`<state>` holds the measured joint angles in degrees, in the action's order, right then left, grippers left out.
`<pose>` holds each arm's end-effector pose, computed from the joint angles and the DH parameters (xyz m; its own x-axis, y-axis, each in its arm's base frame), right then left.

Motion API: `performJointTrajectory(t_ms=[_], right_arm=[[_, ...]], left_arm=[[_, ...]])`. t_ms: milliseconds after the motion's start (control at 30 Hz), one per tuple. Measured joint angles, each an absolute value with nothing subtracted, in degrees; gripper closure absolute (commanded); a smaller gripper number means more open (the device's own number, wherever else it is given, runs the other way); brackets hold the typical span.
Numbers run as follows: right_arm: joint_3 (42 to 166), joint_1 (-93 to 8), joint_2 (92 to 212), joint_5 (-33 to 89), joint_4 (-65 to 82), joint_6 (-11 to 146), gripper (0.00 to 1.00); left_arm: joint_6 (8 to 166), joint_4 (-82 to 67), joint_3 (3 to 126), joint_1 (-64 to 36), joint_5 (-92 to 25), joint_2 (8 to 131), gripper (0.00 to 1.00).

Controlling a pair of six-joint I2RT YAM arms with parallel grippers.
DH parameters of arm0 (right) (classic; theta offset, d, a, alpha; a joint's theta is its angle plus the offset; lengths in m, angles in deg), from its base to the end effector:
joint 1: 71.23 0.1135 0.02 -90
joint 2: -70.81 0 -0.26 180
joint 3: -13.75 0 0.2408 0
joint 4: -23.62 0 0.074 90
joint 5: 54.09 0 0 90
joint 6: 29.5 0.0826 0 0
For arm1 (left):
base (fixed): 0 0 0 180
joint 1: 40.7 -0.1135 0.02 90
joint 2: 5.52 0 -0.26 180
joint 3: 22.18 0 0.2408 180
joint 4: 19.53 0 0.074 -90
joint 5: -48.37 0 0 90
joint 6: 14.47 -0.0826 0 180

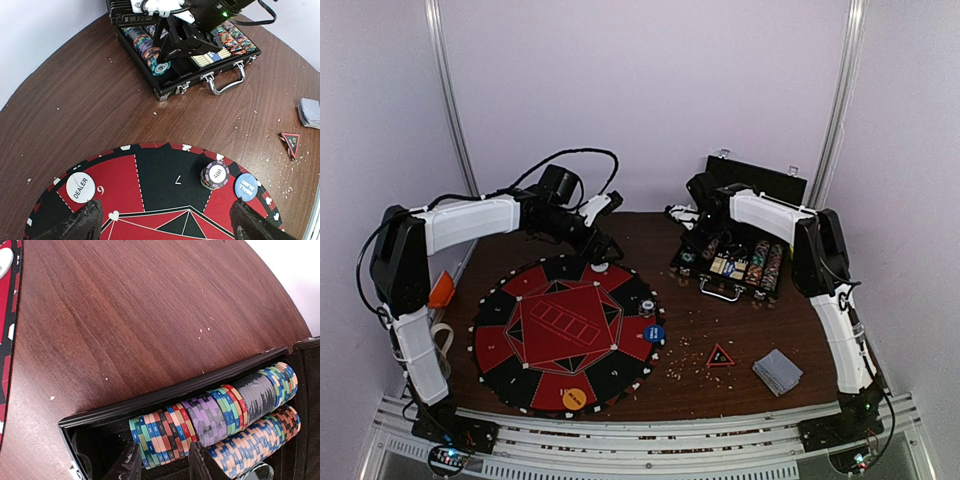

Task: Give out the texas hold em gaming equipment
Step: Pick up the pile of poker chips from the chip case.

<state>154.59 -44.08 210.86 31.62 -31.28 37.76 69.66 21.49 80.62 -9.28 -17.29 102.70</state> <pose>0.4881 0.2573 0.1571 -0.4739 -0.6762 -0.5641 -0.7343 0.6570 -0.1707 0.3610 -0.2604 0.2296 -0.5418 0.4402 -0.7160 0.7768 0.5875 -0.2266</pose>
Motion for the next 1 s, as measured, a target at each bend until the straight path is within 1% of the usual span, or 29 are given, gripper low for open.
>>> performJointTrajectory(t_ms=[267, 400, 567, 700, 933, 1000], right_arm=[[152.4, -42.0, 210.7, 35.6, -29.4, 36.6, 0.63], [151.6, -41.1, 210.3, 37.7, -29.1, 36.4, 0.65], [150.4, -40.7, 209.6, 38.0, -28.9, 36.2, 0.65], [148.8, -40.7, 208.7, 35.4, -29.2, 35.6, 0.65], [146.7, -40.7, 207.7, 35.5, -27.3, 35.7, 0.61], [146.7, -40.7, 207.7, 35.9, -27.3, 35.9, 0.58]], left_arm=[[69.6, 21.5, 80.6, -9.3, -17.2, 102.9, 0.09], [69.6, 21.5, 80.6, -9.3, -16.9, 103.2, 0.09], [69.6, 21.6, 80.6, -9.3, -16.5, 103.8, 0.09], [69.6, 21.6, 80.6, -9.3, -16.2, 103.8, 0.09], [69.6, 21.6, 80.6, -9.3, -15.8, 103.8, 0.09], [69.6, 21.6, 80.6, -9.3, -15.8, 103.9, 0.09]])
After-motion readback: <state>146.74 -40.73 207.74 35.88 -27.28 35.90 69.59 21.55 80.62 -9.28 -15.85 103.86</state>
